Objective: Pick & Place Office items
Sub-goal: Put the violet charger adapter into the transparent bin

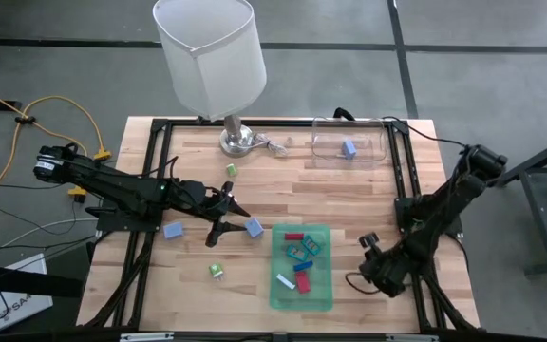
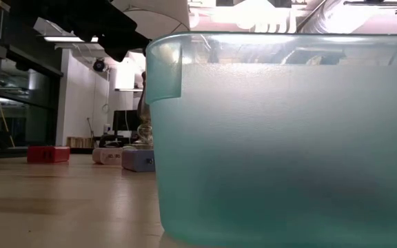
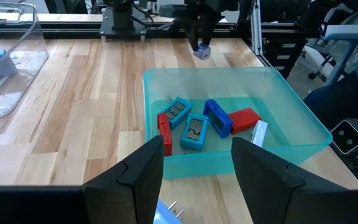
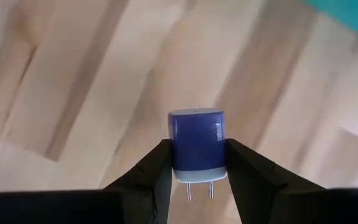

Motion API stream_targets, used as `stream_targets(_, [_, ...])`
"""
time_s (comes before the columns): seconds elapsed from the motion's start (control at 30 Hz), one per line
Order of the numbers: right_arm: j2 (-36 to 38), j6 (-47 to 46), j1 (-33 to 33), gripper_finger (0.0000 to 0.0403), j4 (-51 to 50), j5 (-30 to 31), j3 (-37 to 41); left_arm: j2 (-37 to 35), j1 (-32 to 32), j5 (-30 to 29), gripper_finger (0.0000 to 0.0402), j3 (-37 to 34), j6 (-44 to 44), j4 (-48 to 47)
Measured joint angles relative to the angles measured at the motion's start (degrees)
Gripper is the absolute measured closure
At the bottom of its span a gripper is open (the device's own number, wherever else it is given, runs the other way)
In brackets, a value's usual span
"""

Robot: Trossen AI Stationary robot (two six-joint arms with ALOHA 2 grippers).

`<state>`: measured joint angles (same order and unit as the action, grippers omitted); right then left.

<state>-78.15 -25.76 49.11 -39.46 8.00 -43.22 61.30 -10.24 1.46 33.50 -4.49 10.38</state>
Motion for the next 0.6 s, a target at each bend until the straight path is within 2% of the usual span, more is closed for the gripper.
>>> stream_targets(0.6, [9.96, -1.07, -26.11, 0.0278, -7.24, -0.03, -1.57, 0.0, 0.0, 0.0, 0.0218, 0.0, 0.0, 0.01])
